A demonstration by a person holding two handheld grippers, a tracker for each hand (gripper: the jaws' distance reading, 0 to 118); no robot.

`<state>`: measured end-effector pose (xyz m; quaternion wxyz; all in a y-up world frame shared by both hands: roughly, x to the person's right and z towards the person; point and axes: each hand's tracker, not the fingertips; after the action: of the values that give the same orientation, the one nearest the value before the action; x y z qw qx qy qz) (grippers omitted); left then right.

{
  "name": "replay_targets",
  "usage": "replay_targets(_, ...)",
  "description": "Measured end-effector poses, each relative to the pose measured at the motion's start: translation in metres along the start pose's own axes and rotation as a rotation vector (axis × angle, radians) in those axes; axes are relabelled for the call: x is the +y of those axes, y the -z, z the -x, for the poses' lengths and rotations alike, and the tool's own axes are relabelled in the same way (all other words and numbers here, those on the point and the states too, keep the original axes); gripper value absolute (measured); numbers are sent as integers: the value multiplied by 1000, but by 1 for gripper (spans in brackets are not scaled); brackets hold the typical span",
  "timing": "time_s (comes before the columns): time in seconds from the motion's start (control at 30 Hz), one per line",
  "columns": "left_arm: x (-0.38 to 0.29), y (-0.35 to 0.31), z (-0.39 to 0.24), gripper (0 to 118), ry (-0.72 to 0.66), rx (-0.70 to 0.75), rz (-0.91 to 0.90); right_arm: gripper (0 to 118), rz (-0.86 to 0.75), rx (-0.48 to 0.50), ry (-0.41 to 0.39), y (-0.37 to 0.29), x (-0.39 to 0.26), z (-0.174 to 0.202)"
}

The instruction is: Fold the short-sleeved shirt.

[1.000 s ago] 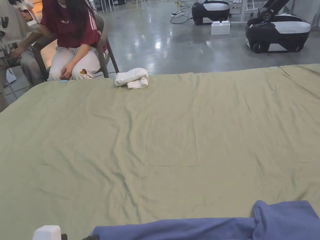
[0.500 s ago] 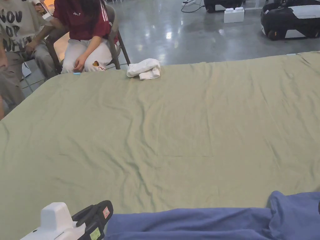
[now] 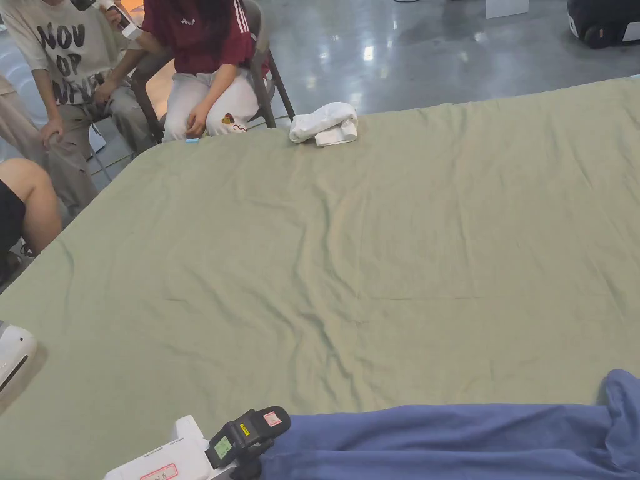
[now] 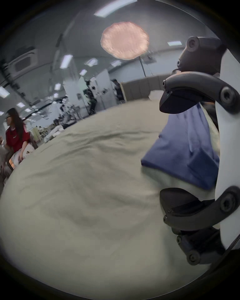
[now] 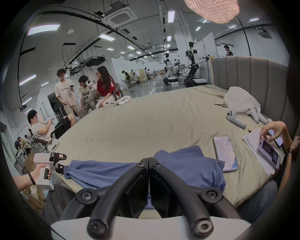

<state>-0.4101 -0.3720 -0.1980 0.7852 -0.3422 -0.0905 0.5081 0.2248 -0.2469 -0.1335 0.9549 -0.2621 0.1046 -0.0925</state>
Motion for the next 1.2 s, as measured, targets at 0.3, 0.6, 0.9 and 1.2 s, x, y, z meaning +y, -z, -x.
replay_targets(0.3,-25,17,-8,4,-59,43,-67,0,7,4,30,-4,-1,1)
replay_targets(0.6,37,-65,-55,4,245,239,-176,0,-3,24,70,-5,-5,0)
replay_targets(0.9,-50,13,-160,4,399,134,-66,0,-2,50,95,-9,-6,17)
replay_targets(1.2,-138,145,-173,39,436,136,193,0,0,8,120,-33,-16,3)
